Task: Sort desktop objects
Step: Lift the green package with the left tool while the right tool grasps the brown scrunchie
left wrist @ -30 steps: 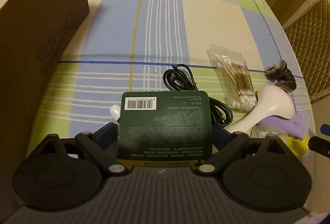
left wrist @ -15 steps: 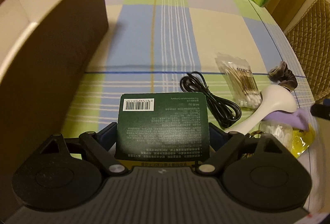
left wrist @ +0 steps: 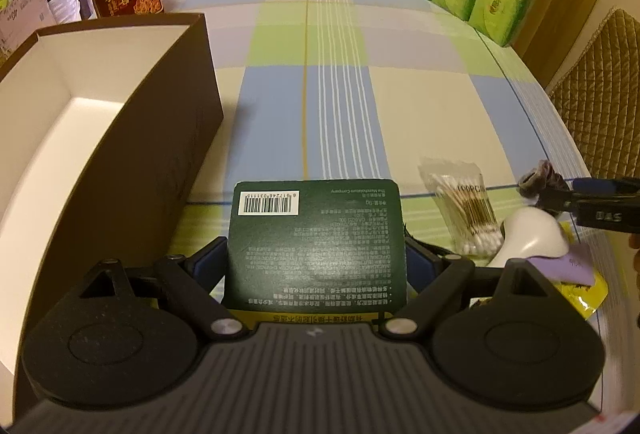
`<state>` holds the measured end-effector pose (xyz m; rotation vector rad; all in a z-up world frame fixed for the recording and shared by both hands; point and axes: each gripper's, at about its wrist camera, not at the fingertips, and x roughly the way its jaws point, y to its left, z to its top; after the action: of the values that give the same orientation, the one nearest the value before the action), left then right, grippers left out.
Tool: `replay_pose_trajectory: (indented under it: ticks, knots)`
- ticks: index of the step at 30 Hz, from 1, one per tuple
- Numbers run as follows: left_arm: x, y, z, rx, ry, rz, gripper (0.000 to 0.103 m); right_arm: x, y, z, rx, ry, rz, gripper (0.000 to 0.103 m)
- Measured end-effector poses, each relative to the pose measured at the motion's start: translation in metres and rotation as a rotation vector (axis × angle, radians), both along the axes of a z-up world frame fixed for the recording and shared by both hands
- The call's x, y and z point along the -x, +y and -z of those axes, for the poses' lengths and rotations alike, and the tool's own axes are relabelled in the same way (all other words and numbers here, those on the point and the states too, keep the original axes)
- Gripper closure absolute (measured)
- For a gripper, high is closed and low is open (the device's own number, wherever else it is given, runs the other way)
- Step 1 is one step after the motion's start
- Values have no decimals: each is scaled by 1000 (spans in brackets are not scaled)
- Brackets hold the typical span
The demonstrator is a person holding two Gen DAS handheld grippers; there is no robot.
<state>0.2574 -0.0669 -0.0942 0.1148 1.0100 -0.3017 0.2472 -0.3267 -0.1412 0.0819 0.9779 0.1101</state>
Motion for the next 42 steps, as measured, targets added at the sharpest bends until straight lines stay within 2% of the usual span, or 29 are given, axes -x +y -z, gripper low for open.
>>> replay_pose_trajectory:
  ticks: [1,2,4,5,6,14,21,31,42]
  knots:
    - [-1,0,-1,-2,-2,1,16,-2,-2,3,-23,6,2,57]
    - [-1,-1,-1,-3,-5,2,16,-3,-4,4,-39,6,5,60]
    - [0,-1,-3,-4,-8,3,16,-6,-8,2,-66,9,14,81]
    - [1,-1,-4,-3,-11,4,16,-6,-11,-1,-82,6,23,87]
    - [2,-1,-6,-1,-13,5,16,-5,-13,-4,-90,-2,32,88]
    - [15,3,-30,11,-47,13,16,17,-21,-50,-135,-84,50,89]
    - [28,22,-65,37,-97,21,16,50,7,-84,-163,-91,-2,89]
    - [45,77,-101,66,-143,35,16,90,92,-118,-224,-111,-115,89]
    - [53,160,-116,52,-164,-2,16,95,205,-131,-269,-118,-280,89]
